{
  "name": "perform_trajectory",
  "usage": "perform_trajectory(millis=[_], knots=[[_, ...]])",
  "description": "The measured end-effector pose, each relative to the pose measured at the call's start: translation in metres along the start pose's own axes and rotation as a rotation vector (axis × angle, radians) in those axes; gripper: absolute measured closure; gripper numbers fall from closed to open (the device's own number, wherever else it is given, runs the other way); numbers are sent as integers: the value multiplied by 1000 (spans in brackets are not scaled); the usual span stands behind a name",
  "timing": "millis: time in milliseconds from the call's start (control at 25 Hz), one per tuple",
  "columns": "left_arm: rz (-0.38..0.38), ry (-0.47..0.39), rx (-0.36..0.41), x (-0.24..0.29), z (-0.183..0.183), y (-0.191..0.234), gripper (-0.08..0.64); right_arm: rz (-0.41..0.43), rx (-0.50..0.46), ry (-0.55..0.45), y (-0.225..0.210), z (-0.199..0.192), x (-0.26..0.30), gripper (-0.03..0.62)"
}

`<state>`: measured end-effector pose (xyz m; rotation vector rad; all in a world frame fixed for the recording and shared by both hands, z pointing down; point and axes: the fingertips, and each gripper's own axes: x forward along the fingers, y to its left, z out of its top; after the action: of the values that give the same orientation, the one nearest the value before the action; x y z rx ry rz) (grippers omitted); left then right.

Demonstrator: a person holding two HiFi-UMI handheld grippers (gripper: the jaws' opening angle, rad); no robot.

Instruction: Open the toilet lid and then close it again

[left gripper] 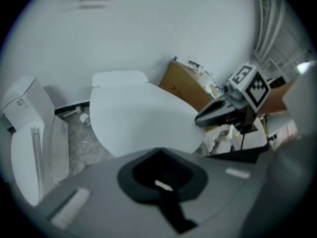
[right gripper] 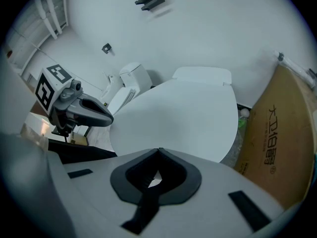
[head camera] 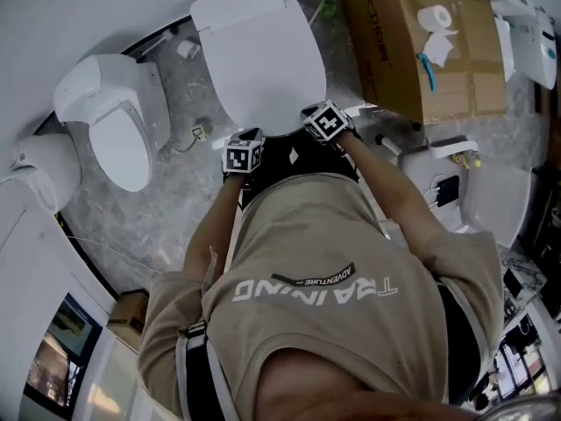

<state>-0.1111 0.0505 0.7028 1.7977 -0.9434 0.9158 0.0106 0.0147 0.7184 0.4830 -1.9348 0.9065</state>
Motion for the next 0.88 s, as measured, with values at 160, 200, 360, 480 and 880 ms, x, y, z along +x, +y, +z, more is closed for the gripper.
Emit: perform_trajectory(millis=[160, 200, 360, 480, 880], knots=[[-3, 49, -12, 21, -21, 1, 555, -3, 31, 34, -4, -19, 11, 580], [-3, 57, -17, 25, -25, 1, 555, -12, 24, 41, -6, -25, 13, 578], [-8, 82, -18, 41, -36, 2, 555, -34, 49, 34, -13, -40, 24, 580], [-23, 106, -35, 52, -45, 5, 555, -25, 76, 59, -15, -49, 36, 580], [-59, 164, -75, 77, -66, 15, 555, -16, 65, 152, -22, -70, 65, 580]])
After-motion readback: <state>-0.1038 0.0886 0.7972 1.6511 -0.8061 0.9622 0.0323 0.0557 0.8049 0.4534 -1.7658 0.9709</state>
